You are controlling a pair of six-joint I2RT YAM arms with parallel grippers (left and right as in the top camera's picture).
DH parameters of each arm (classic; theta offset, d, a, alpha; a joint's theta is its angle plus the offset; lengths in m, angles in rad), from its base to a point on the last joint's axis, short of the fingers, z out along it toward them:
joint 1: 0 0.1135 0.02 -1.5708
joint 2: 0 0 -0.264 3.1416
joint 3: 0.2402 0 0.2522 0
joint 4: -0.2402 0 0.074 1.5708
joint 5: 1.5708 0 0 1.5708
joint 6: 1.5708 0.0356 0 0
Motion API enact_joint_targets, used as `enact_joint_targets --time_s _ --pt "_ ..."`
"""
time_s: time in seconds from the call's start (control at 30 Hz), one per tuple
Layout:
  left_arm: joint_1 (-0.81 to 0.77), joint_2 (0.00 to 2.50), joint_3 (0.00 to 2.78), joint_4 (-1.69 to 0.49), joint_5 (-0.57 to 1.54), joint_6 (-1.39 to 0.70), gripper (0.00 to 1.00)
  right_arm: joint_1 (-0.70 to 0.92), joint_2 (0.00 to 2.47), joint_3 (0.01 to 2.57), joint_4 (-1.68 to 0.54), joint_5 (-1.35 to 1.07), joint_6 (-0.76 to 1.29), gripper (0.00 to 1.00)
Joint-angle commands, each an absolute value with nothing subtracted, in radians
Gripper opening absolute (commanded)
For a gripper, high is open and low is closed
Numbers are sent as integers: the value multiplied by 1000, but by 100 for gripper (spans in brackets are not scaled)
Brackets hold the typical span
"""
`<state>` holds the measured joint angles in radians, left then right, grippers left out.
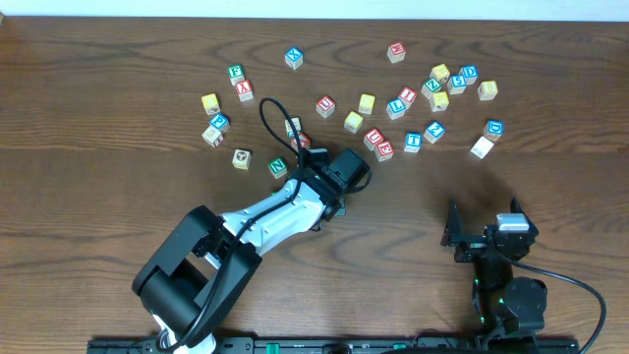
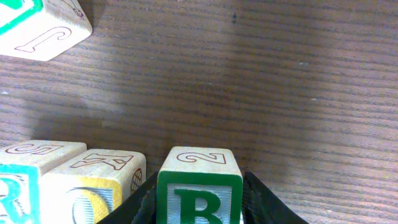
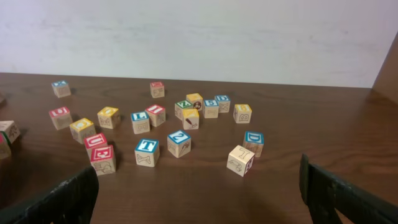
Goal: Spell out ROBOT
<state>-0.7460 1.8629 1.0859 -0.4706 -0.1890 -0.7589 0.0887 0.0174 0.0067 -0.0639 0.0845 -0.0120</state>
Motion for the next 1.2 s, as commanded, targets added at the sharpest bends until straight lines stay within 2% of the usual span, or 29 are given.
enact_joint_targets --time_s 0.0,0.27,0.3,0.37,1.17 --pt "-743 1877 1076 -473 -196 -754 38 82 14 6 -68 83 -23 99" --pt "-743 1876 1076 -473 -196 -753 39 82 14 6 -68 83 -24 99" --pt "-743 1876 1076 -473 -196 -753 44 82 14 6 -68 83 -24 99" --pt "-743 1876 1076 -473 -196 -753 46 82 14 6 -68 83 -24 99" --pt "-743 1833 1086 -474 -196 -735 46 82 14 6 -68 83 -24 99"
